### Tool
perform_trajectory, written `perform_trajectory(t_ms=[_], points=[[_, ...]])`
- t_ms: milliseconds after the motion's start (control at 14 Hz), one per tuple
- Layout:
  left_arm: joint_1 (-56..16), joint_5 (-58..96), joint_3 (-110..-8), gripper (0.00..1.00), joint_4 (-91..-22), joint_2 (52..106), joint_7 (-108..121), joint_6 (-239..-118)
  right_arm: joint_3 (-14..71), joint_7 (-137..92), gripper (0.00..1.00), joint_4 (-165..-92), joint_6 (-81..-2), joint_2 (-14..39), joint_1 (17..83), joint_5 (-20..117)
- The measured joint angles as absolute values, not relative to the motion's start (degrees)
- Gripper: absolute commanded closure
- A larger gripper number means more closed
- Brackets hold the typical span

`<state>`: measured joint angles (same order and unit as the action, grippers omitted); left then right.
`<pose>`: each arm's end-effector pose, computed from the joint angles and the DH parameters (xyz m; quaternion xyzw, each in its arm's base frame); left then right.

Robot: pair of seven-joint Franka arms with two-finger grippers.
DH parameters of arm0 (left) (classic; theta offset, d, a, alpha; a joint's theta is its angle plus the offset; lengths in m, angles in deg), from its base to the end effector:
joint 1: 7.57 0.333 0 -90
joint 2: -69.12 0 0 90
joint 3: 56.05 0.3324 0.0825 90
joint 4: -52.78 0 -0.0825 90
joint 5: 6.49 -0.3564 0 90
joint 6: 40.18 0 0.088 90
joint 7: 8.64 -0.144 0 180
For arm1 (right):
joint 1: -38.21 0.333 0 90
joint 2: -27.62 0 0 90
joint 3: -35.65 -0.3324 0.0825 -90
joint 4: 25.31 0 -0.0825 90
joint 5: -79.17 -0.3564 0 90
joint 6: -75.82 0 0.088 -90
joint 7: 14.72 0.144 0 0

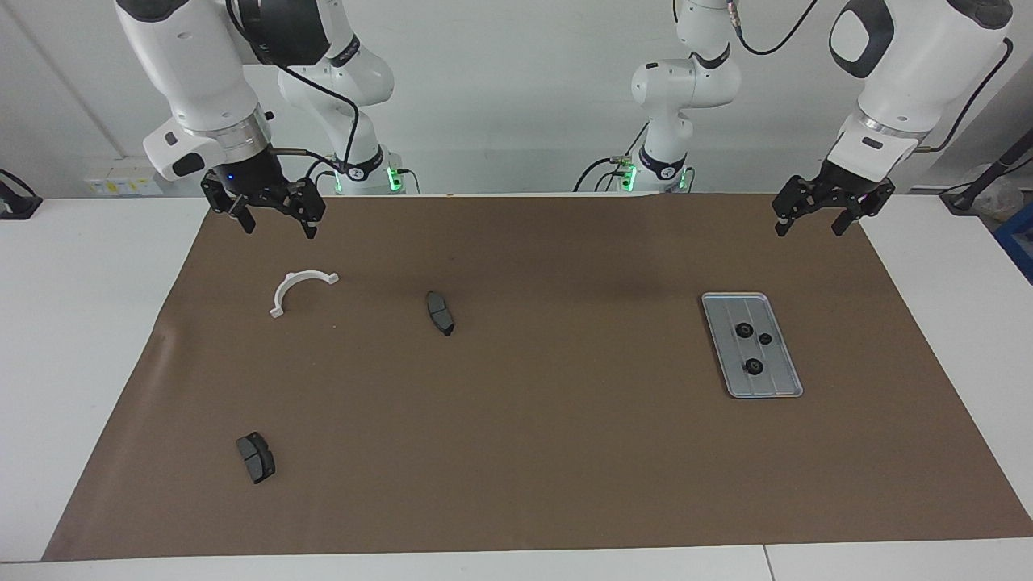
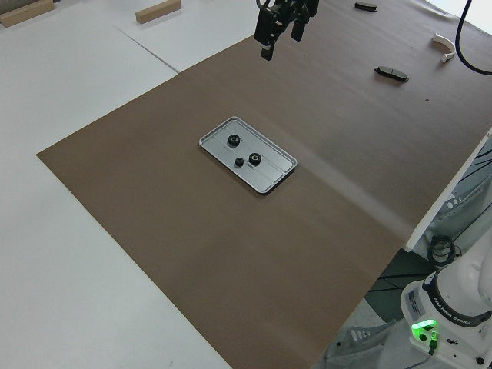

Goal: Place bearing gear from tray to pile
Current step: 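Reach the left gripper down over the bearings in the metal tray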

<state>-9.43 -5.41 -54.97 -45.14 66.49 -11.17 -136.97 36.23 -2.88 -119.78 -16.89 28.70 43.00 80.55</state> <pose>0.5213 -0.0094 0.5765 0.9995 -0.0279 0.0132 0.0096 0.5220 0.0350 0.5832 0.9977 -0.0659 -0.0042 0.0126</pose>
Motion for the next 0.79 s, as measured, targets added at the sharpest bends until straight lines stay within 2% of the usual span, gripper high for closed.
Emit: perform_trajectory(t_ms=[215,573,788], points=[[-9.48,-3.36,-55.16,0.00,-46.84,68.66,-11.17,-141.49,36.23,-2.88,0.00,-119.78,-16.89,28.70,43.00,80.55],[-9.39,-2.51,-54.93,0.00,-47.50,78.47,-11.17,-152.50,36.23,-2.88,0.00,-119.80,-16.89,28.70,43.00,80.55],[-8.90,-2.49,-54.72,0.00,-48.35,82.34,-11.16,-156.09,36.23,-2.88,0.00,-119.80,-16.89,28.70,43.00,80.55]])
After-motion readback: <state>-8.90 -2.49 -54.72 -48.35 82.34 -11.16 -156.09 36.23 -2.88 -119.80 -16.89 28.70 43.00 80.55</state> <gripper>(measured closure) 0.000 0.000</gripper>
